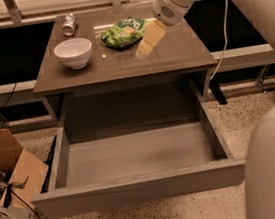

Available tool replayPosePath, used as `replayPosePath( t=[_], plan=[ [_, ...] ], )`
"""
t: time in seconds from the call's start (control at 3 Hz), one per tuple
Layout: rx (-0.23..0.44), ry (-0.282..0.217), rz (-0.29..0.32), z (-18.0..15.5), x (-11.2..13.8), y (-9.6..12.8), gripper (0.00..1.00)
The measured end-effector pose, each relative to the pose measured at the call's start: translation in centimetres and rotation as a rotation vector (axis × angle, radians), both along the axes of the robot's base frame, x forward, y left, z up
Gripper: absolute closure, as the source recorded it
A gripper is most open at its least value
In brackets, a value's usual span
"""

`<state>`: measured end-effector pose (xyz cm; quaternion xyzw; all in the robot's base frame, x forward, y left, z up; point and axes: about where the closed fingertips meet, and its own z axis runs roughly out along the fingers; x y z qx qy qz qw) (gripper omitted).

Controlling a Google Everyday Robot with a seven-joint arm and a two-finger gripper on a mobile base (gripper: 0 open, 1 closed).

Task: Place green rice chip bag into top drawer

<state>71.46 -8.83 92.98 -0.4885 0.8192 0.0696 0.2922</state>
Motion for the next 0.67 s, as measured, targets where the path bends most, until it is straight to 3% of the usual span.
replayPosePath(
  t=[0.33, 0.67],
  plan=[
    [0.132, -0.052, -0.056, -2.3, 8.0, 1.4, 0.0],
    [0.214, -0.094, -0.104, -3.4, 12.5, 2.1, 0.0]
  ],
)
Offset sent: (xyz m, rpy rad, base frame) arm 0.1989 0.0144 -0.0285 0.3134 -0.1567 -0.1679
